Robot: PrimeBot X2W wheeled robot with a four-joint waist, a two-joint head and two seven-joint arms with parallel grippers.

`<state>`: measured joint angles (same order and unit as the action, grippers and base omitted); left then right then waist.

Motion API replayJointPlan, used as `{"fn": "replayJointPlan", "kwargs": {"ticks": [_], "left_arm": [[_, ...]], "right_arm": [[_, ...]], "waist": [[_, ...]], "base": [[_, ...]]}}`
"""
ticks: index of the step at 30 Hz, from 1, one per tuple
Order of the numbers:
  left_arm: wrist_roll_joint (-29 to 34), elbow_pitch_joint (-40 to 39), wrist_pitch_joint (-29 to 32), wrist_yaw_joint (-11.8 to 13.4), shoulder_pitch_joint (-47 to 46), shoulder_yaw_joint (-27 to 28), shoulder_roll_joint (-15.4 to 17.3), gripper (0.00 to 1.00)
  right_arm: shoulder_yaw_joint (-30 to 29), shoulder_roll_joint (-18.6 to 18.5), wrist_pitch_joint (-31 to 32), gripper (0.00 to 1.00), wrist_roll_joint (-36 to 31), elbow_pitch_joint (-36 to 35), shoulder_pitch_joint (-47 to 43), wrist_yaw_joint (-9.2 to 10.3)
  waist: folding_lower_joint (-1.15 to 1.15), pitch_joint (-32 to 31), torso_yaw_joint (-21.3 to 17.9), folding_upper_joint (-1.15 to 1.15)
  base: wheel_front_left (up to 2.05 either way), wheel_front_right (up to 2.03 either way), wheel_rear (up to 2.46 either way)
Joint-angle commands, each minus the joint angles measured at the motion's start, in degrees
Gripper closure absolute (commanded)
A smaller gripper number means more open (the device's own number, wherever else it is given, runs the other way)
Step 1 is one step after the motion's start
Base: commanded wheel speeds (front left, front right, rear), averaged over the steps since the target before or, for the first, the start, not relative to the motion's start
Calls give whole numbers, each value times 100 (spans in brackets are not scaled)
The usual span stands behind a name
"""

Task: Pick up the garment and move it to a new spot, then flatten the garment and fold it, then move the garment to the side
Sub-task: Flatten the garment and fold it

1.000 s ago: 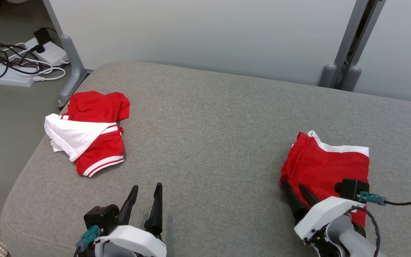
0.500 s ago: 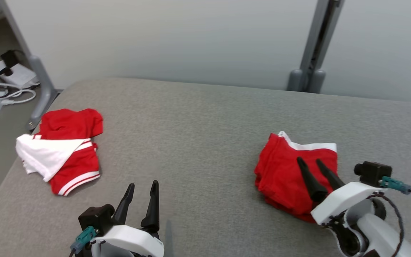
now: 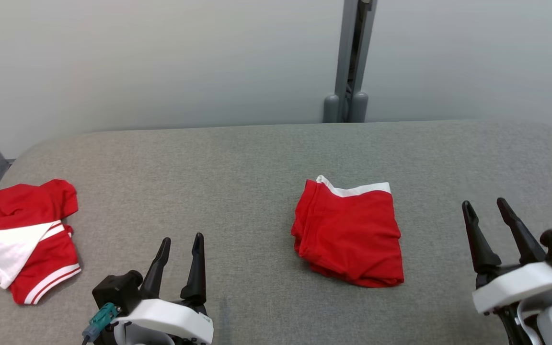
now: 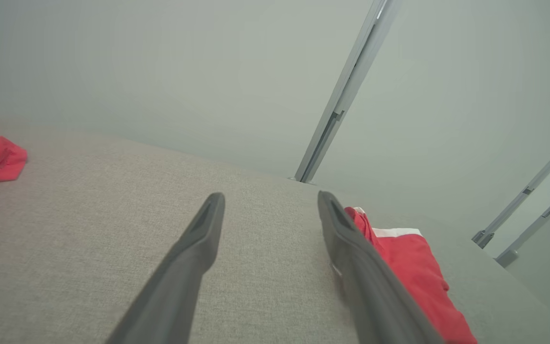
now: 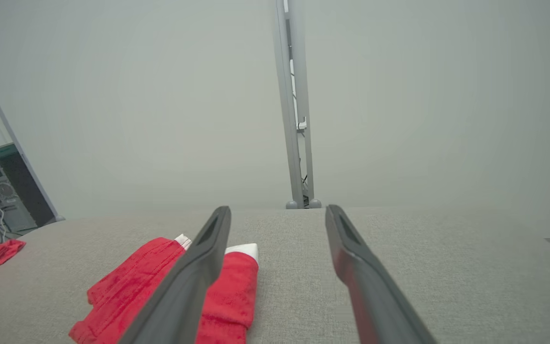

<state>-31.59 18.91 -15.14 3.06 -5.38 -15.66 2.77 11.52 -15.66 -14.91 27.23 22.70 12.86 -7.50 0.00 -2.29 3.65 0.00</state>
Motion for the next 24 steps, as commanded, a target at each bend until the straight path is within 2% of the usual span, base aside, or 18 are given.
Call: {"fn": "replayJointPlan", "kwargs": {"ticks": [1,4,7,10,24], "left_arm": [[85,-53,-10,-26,30,44,26,0],[316,-147,-9,-57,102,71,25,0],[664,-247,-9,-17,161,58,24,0],[686,-386,-9,10,267,96,22,0],[903,-583,-9,-33,354,50,24,0]], "right_arm": [[-226,111,-27,0,-277,-210,-195,2],[-685,428,-28,0,-781,-597,-601,2],[-867,608,-29,0,-971,-757,-798,2],[-959,719,11,0,-1079,-858,-900,2],[-1081,841,128,0,-1186,-1033,-1048,2]], "waist": [[0,9,-88,0],[0,26,-151,0],[0,36,-175,0],[0,53,-194,0],[0,85,-123,0]], "base": [[0,0,0],[0,0,0],[0,0,0],[0,0,0],[0,0,0]]}}
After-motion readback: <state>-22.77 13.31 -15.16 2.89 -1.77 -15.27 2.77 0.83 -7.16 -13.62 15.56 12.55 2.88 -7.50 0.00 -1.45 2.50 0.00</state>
